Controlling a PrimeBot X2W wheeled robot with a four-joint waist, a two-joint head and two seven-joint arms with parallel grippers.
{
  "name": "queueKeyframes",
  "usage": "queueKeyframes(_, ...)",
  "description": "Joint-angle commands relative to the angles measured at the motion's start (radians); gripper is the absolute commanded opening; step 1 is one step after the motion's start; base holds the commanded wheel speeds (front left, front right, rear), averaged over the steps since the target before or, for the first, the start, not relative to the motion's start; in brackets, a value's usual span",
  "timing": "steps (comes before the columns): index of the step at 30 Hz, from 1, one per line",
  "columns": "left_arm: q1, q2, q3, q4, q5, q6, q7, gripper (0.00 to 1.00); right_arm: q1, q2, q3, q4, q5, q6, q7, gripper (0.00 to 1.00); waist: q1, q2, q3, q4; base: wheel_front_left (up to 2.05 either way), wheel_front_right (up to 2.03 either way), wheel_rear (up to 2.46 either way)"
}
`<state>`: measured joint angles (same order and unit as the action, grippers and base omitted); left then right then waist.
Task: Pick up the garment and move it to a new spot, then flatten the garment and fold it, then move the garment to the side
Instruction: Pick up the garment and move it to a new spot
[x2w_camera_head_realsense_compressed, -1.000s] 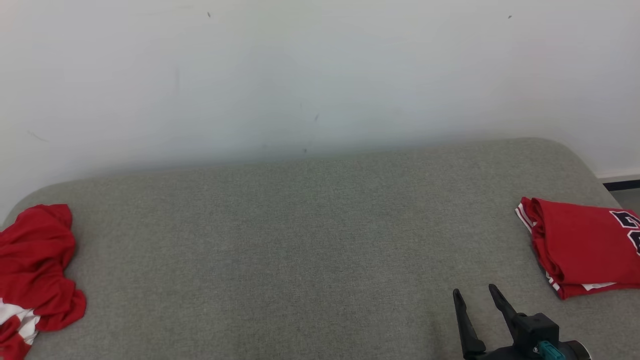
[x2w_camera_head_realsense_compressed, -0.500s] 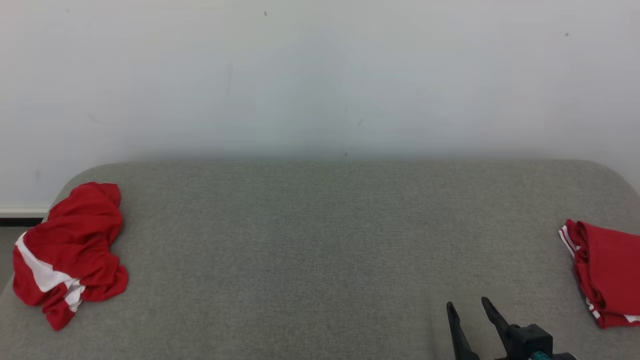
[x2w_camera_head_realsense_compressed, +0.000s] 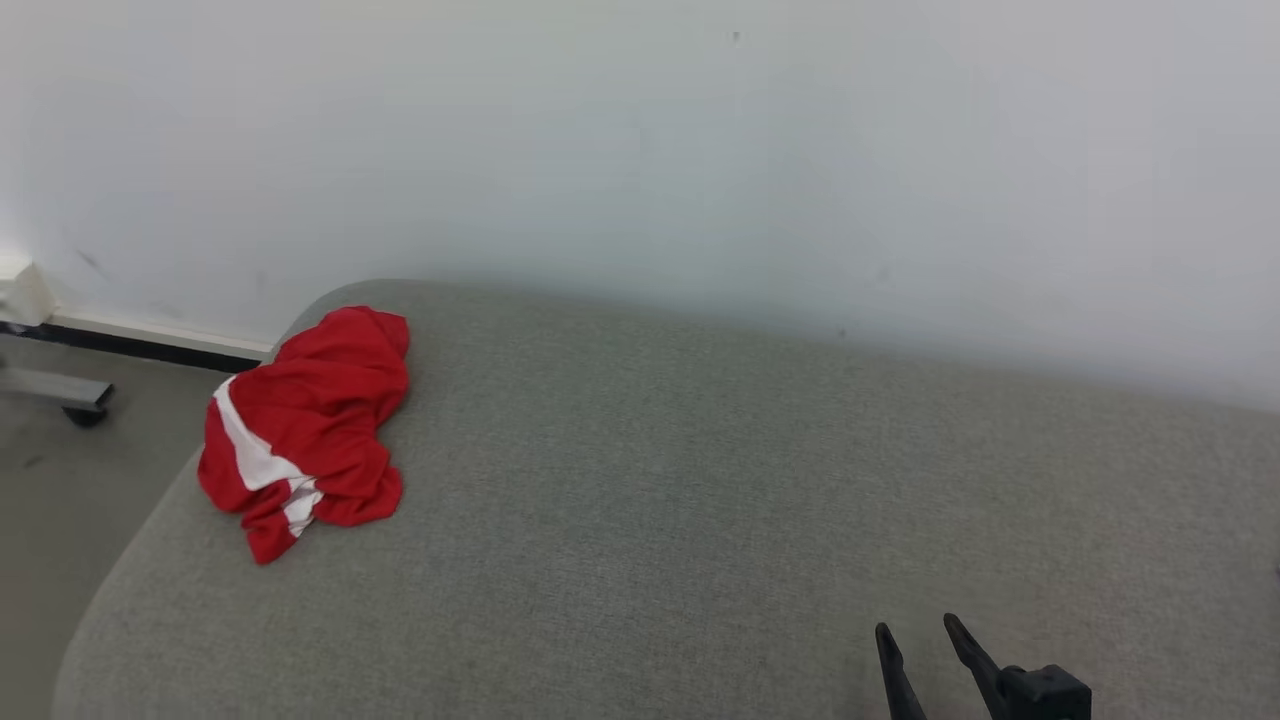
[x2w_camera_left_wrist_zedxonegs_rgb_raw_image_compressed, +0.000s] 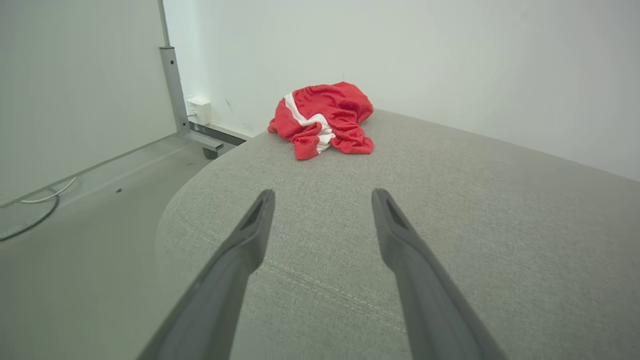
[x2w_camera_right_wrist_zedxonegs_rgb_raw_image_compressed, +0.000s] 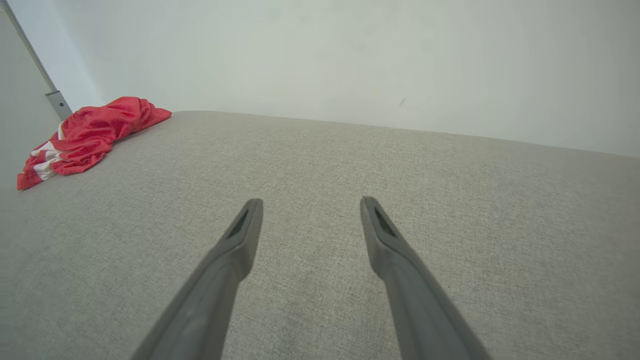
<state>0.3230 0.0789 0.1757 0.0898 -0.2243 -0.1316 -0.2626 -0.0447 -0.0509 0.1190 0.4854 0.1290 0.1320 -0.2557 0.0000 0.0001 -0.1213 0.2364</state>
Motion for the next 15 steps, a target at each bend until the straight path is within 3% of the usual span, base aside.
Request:
queueKeyframes(1,0.01,0.007,0.002,-0.004,0.008,0.002,-0.003,1.0,0.005,0.001,0.006,0.006,0.011,-0.003,-0.006,1.0,0.0,-0.0001,-0.014,0.091,0.0,0.0,0.0)
queueKeyframes(15,0.029,0.015,0.047,-0.009,0.003,0.002,-0.003,1.0,-0.015,0.0,0.052,0.023,0.034,-0.003,-0.01,1.0,0.0,-0.0001,-0.012,0.184,0.0,0.0,0.0)
